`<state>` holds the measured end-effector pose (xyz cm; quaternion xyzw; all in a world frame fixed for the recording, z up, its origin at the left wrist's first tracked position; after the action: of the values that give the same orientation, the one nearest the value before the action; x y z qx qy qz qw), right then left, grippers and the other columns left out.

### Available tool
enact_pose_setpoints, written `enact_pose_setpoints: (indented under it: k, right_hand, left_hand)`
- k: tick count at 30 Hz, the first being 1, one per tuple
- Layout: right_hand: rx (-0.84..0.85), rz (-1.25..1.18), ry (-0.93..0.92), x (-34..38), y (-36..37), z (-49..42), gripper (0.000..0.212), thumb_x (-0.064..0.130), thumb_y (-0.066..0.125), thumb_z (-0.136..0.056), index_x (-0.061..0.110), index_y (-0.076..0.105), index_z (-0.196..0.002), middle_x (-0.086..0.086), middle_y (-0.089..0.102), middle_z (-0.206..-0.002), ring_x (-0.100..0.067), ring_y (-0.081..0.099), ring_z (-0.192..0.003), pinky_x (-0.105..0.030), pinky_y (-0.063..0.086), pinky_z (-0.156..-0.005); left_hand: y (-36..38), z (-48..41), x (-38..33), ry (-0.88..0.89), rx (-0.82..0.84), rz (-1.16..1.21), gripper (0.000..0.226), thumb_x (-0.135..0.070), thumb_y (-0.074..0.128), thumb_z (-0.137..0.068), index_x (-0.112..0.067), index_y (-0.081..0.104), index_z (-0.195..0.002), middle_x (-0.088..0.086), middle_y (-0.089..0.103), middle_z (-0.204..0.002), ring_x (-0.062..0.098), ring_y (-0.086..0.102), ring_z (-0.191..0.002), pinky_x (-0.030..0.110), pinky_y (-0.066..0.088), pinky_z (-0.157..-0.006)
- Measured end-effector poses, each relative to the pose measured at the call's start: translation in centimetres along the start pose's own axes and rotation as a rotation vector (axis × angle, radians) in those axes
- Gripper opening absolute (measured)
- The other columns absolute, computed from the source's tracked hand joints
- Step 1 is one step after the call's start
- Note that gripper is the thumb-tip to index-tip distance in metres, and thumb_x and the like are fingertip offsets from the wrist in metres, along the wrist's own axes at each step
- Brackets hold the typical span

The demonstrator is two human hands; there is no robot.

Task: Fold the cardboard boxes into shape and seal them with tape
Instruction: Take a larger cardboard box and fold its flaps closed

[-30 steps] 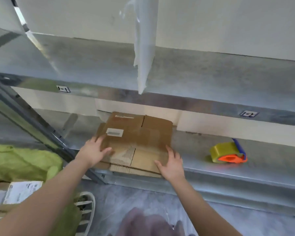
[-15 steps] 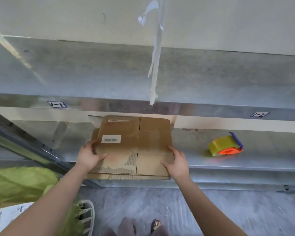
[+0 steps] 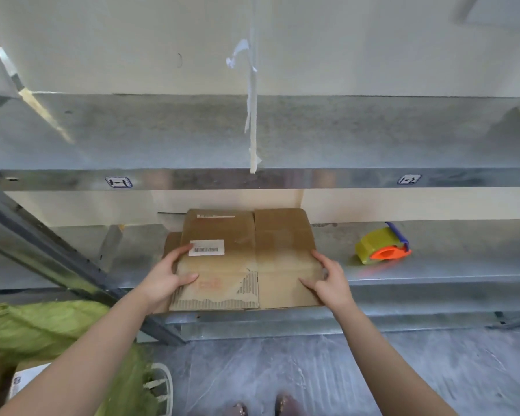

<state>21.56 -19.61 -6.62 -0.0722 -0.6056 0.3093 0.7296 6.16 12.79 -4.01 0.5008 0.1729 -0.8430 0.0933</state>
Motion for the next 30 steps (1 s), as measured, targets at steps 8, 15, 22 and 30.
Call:
enact_pose_setpoints:
  k: [8, 15, 22, 30]
  right_hand:
    - [-0.188, 0.074, -0.2, -0.3, -6.2, 1.9, 0.06, 0.029, 0.075, -0.082, 0.03, 0.052, -0.137, 0.0, 0.054, -0.125, -0.013, 0.051, -0.116, -0.033, 0.042, -0.101]
    - [-0.209, 0.148, -0.239, -3.3, -16.9, 1.6, 0.067, 0.03, 0.076, -0.081, 0.033, 0.047, -0.141, -0.001, 0.045, -0.131, -0.012, 0.042, -0.124, -0.021, 0.03, -0.103]
    - [-0.179, 0.141, -0.15, -9.5, -31.0, 1.5, 0.077, 0.03, 0.076, -0.082, 0.032, 0.035, -0.147, 0.0, 0.046, -0.122, -0.013, 0.045, -0.103, -0.023, 0.033, -0.087]
    - [-0.218, 0.107, 0.016, -16.9, -42.3, -2.4, 0.082, 0.023, 0.078, -0.081, 0.02, 0.033, -0.15, -0.006, 0.045, -0.135, -0.021, 0.045, -0.126, -0.029, 0.035, -0.101]
  left_hand:
    - [5.1, 3.1, -3.1, 0.117, -0.005, 0.106, 0.073, 0.005, 0.07, -0.079, -0.036, 0.045, -0.134, -0.004, 0.058, -0.123, 0.014, 0.063, -0.108, 0.033, 0.058, -0.079]
    - [15.8, 4.5, -7.6, 0.184, 0.022, 0.13, 0.072, 0.005, 0.069, -0.08, -0.037, 0.045, -0.133, -0.003, 0.059, -0.121, 0.014, 0.069, -0.098, 0.035, 0.059, -0.073]
    - [30.9, 5.3, -9.5, 0.249, -0.029, 0.082, 0.094, 0.005, 0.072, -0.077, -0.047, 0.03, -0.143, -0.007, 0.048, -0.138, 0.016, 0.054, -0.121, 0.044, 0.051, -0.097]
    - [44.5, 2.2, -12.6, 0.301, 0.026, -0.019, 0.108, 0.0, 0.077, -0.075, -0.05, 0.013, -0.147, -0.013, 0.041, -0.146, 0.008, 0.046, -0.13, 0.042, 0.041, -0.107]
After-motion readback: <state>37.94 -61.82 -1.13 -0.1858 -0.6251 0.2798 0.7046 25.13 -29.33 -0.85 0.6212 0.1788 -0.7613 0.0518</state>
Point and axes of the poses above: each hand's wrist, its own z-axis away from the middle knuckle, its own y-axis out of the palm, x = y × z, the point moved 3 cm from there along -z, towards the middle knuckle
